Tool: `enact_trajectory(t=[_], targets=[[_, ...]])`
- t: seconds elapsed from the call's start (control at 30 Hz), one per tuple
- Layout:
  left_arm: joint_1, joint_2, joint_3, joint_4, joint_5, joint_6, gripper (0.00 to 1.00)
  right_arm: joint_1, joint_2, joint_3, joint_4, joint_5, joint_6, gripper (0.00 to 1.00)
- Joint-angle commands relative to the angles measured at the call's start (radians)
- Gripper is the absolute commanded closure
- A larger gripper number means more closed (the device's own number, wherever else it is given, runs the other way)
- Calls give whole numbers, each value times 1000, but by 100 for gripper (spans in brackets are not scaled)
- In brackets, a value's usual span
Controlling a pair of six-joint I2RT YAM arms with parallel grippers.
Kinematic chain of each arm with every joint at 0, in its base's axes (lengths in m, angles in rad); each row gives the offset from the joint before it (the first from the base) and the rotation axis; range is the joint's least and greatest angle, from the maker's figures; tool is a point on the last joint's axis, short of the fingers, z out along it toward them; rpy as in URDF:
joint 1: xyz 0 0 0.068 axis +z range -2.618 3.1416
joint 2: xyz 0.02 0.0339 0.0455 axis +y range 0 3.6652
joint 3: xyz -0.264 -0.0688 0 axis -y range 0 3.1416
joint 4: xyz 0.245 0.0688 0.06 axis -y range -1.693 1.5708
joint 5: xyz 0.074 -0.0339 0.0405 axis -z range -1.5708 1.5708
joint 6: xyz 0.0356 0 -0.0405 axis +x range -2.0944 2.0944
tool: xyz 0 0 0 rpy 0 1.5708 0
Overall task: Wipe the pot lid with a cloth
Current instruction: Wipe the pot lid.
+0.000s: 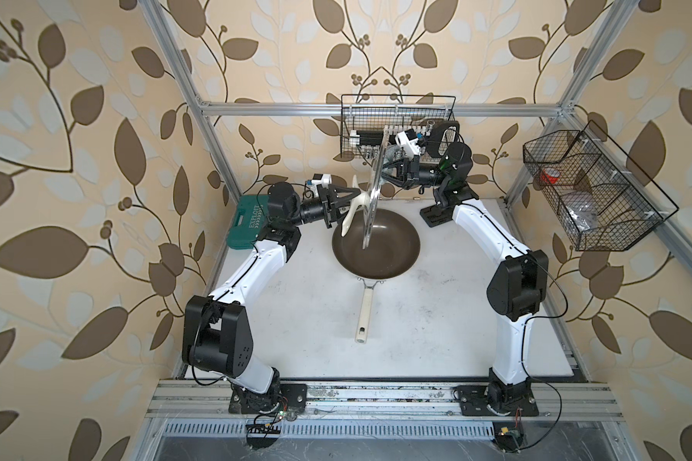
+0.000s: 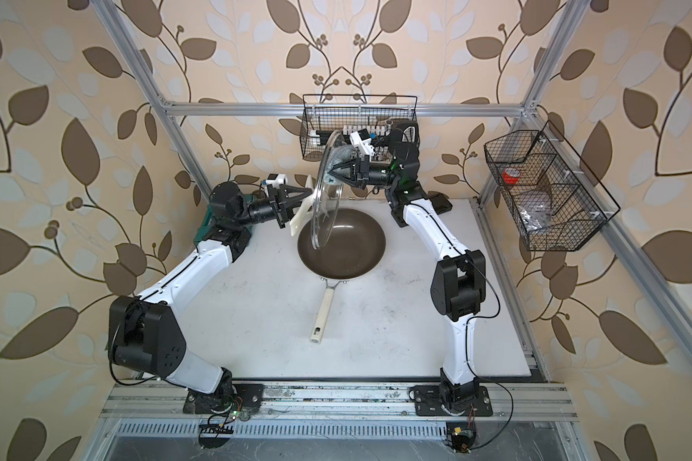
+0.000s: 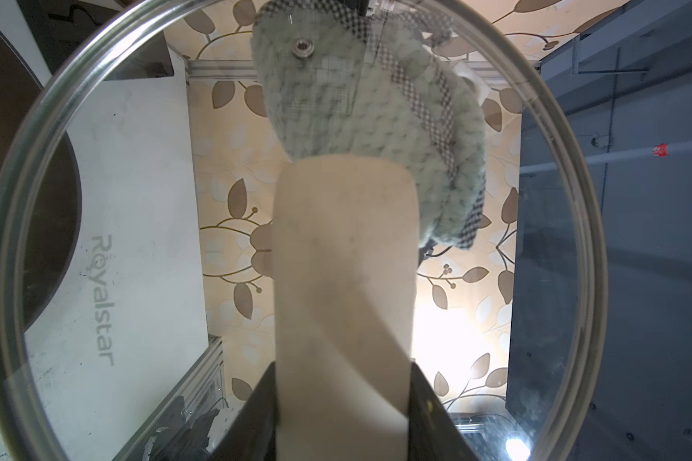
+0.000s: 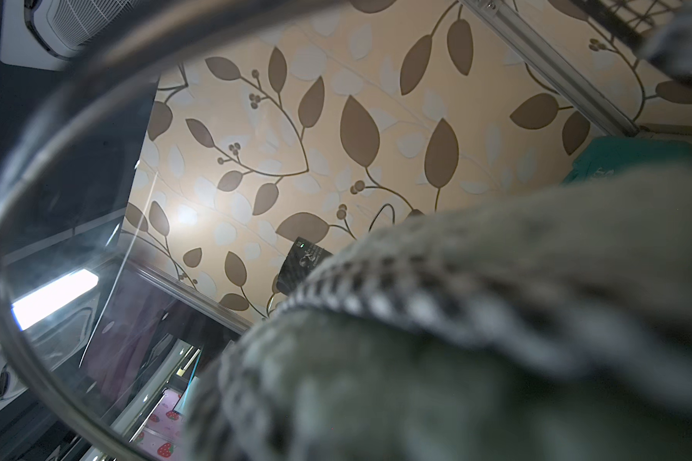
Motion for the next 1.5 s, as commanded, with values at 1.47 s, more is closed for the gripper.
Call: enact_trajectory(t=[1.47], targets=[[-17, -79, 89, 323, -7, 11, 100, 40, 43, -15, 172, 58, 114, 100]])
